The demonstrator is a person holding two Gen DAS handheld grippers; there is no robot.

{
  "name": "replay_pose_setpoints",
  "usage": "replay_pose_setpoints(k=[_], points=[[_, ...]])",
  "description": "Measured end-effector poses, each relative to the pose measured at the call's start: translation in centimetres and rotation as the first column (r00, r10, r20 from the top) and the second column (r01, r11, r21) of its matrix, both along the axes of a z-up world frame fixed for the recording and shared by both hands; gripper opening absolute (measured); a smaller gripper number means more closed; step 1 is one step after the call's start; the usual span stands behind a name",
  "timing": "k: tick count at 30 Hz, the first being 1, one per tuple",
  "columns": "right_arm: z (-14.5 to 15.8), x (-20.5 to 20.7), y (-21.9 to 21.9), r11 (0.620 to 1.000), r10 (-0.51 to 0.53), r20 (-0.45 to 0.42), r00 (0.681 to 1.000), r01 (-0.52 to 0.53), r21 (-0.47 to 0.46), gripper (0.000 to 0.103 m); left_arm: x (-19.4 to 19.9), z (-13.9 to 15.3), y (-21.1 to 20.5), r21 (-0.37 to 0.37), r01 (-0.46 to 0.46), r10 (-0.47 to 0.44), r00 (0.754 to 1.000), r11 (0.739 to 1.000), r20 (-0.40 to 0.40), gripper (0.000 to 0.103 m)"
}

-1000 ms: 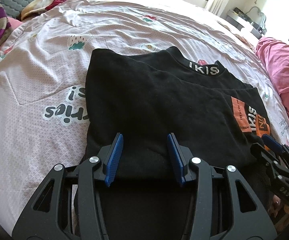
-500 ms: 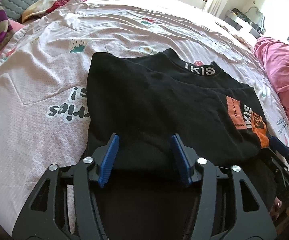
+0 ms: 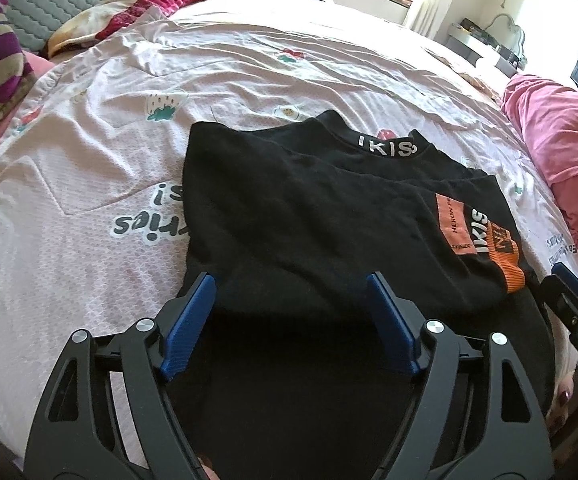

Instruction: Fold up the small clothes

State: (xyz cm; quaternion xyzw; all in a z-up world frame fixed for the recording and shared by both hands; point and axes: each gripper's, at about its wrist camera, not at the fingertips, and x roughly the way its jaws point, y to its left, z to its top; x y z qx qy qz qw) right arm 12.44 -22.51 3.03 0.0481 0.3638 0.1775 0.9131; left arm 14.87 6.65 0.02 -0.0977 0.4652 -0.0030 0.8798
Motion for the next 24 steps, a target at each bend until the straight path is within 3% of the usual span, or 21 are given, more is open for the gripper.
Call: replay_pose_setpoints(k=[1,2,3,7,9,24], points=[[0.1,-0.1,-0.1,1.0,0.001,0.003,1.0,-0.001,0.004,0.098,-0.1,0.1,0.0,0.0,-0.001,0.001,1.0,1.0,0.002,0.072],[0.3,-0.2,-0.1,1.0,0.0,0.007,1.0,-0.001,0.005,0.098,-0.2,0.2,0.0,0.002,-0.003,0.003,1.0,1.0,0.004,0.082],[0.5,-0.3,-0.2,1.0,-0.001,0.011,1.0,0.001,0.004,0.098,-0.4,0.4,0.0,0.007,-0.005,0.005,1.0,1.0,0.009,0.086],[1.0,-0.8,-0.3,1.0,-0.002,0.024,1.0,0.002,0.007,0.098,-1.1,1.2,-0.3,0.018,-0.002,0.002,1.0,1.0,0.029,0.087],[1.3,-1.1,-0.4,1.0,-0.001,0.032,0.999,0.001,0.009,0.098,-1.4,1.8,-0.4,0.024,-0.003,0.002,0.999,1.0,0.044,0.093],[3.8,-3.4,-0.9,0.999,0.026,0.092,0.995,-0.028,0.028,0.098,-3.9,5.4,-0.9,0.055,-0.014,0.007,0.992,0.998,0.126,0.093]])
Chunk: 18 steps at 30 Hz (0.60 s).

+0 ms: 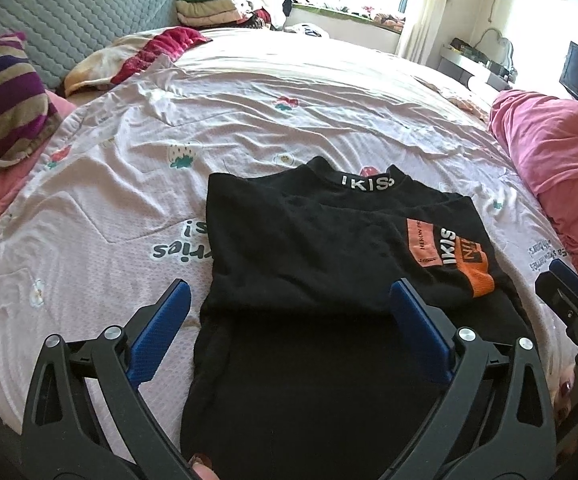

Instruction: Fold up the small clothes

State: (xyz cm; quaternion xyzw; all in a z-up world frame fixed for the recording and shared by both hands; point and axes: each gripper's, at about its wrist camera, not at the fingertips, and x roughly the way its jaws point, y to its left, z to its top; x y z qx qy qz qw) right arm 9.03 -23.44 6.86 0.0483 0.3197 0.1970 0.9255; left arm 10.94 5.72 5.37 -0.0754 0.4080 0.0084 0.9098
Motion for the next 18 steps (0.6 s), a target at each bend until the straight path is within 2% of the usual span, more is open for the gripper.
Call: replay_pose_setpoints(k=[18], points=[[0.7,-2.7,-1.4,1.0,0.004,0.02,1.0,-0.004,-0.018,0.098,-2.2,0.9,-1.0,0.024,0.021,-0.021,1.0,0.999,0.018,0.093]])
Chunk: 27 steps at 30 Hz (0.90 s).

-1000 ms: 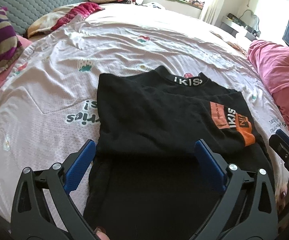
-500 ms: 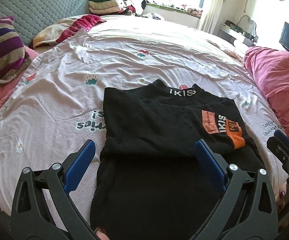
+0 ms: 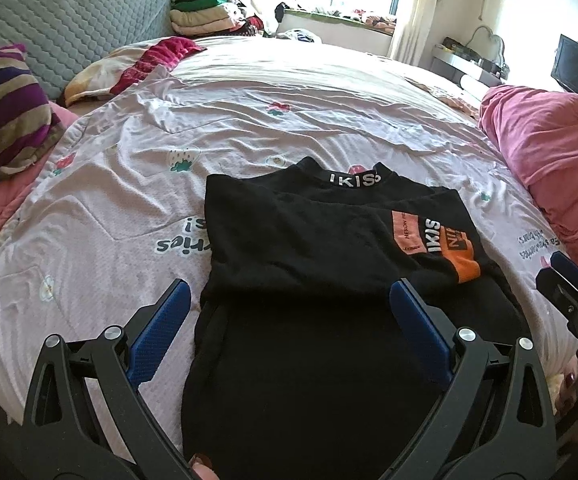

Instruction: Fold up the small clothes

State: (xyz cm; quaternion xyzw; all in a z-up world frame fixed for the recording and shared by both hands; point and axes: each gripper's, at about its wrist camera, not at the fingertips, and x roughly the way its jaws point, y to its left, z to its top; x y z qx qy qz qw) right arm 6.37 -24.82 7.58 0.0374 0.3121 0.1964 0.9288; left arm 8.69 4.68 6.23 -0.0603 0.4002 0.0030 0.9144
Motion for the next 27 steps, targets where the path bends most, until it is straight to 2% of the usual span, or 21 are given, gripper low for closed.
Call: replay_pose_setpoints(k=[19,27], points=[[-1.6,-2.1,-1.7,0.999,-0.024,-0.027,0.999,0.023,-0.04,0.098,-2.2,-1.8,0.8,-0.005,-0.019,0.018,0.999,1.0,-0.038,0.093],[-3.3,-3.6,-1.9,0.995,-0.016,-0.065,0.998,0.009,-0.095,0.098,-3.5,-3.1,2.0,-0.011,-0.035,0.034,0.997,0.999,-0.073,0.093]])
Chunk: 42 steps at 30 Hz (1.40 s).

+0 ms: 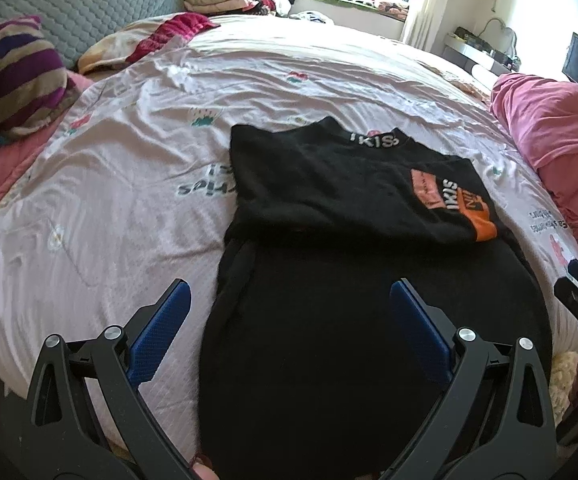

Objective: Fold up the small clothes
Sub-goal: 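Move both tools to the sweatshirt hem and close them on it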

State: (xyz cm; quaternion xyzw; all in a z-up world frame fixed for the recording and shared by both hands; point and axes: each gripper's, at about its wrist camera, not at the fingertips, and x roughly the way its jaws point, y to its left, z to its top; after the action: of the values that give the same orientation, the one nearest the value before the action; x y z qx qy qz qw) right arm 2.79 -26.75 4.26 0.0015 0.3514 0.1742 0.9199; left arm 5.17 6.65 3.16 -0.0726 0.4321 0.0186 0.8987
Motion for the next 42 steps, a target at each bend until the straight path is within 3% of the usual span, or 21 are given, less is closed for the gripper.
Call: replay_pose_setpoints(k=[13,16,24,30,42], points=[[-2.4,-1.4,-1.2,1.0,-0.007,-0.068,0.998,0.006,-0.019,0.098,-3.5,-1.9,4.4,-0.035,-0.06,0.058,0.997,0.998,-0.059,0.093],[-2.6,-1.7,-1.4,1.0,-0.009,-0.075,0.997,0.007,-0.025,0.098,-4.4,-2.2,5.0,-0.057,-0.065,0.061,0.996,0.996,-0.068,0.085],[-2.9,-2.3,-2.0,0.999,-0.033,-0.079,0.996,0.031,-0.03,0.098,-6.7,-3.8,4.5,-0.072,-0.021,0.012,0.993,0.997,-0.121,0.037],[-3.1,-2.6,-2.3,0.998,-0.041,-0.089,0.995,0.037,-0.041,0.098,-7.7,-5.2,4.1,-0.121,0.001,-0.021,0.987,0.993,-0.161,0.027],[-4.2,-4.2,-3.3,0.995,-0.043,-0.122,0.992,0.032,-0.092,0.098,-9.3,-7.2,4.1,-0.158,-0.01,-0.025,0.975,0.987,-0.222,0.027]])
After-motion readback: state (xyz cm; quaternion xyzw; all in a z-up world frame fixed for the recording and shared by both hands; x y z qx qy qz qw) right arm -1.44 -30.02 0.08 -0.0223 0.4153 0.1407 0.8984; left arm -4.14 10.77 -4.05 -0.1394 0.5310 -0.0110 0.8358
